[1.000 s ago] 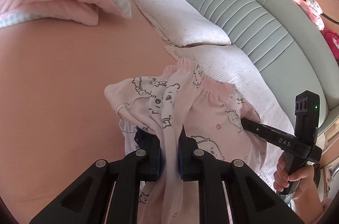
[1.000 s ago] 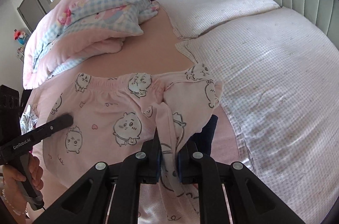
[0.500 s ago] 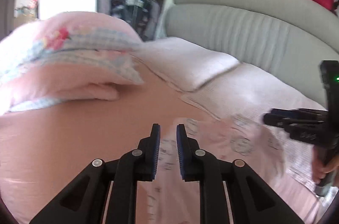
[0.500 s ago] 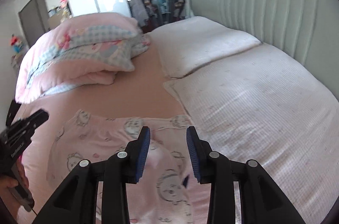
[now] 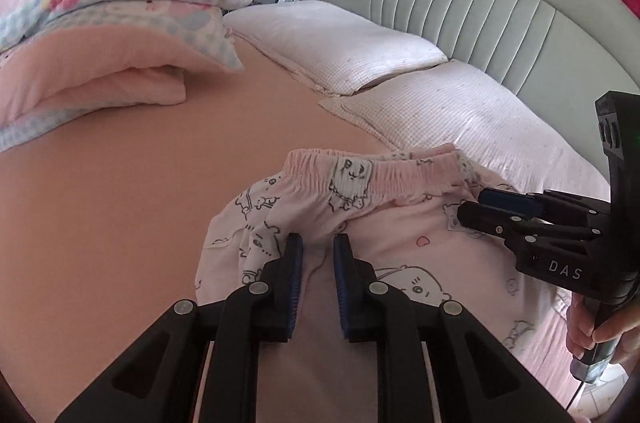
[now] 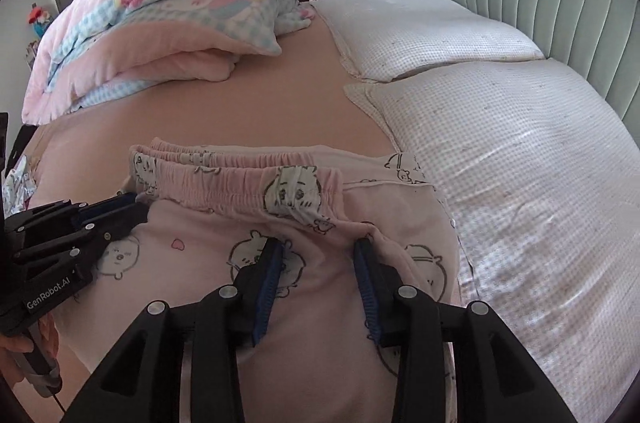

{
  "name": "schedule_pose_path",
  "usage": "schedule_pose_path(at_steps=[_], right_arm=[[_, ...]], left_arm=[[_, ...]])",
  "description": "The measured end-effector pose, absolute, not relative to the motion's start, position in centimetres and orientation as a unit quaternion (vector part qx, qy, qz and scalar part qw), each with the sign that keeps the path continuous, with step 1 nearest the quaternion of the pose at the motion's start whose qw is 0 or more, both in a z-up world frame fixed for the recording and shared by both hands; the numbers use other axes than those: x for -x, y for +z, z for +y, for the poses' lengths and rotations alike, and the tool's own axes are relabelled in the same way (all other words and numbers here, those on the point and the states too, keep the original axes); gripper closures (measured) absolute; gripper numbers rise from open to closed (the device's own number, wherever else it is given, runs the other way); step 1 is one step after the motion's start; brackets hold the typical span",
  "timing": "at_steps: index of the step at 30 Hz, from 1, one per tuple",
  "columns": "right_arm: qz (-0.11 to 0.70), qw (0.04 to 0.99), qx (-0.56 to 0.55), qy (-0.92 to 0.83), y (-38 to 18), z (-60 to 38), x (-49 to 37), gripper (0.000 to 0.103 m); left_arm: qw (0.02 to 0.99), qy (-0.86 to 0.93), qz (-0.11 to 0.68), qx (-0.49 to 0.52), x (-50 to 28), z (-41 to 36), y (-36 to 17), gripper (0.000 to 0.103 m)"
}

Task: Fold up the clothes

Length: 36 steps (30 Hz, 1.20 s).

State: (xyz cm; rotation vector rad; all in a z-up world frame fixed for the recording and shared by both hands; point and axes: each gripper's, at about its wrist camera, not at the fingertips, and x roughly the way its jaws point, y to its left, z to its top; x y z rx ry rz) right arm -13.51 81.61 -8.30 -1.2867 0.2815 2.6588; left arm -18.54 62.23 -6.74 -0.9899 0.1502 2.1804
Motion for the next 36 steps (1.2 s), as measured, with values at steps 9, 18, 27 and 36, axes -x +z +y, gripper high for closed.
schedule_pose_path(at_steps=[9, 18, 27, 36], right_arm=[[0.094, 0.102, 0.372, 0.918, 0.0, 76.7, 9.6, 0.03], [0.118, 0.051, 0.4, 0.908, -0.5, 63.9, 9.8, 0.03], [0.104, 0.031, 0.386, 0.916, 1.4, 52.2, 9.6, 0.0], [0.072, 0.043, 0.363, 0.928, 6.6, 46.1, 4.6, 0.0]], left_arm=[[0.314, 0.881, -0.039, 0.352, 15.1, 51.7, -1.8, 0.02], [0.191, 0.902, -0.014, 0.386, 14.9, 37.3, -0.6, 0.02], [0.127, 0.921, -0.026, 0.367, 13.4, 26.9, 3.4, 0.0], [0.074, 0.943, -0.03, 0.324, 6.1, 20.7, 8.8, 0.0]])
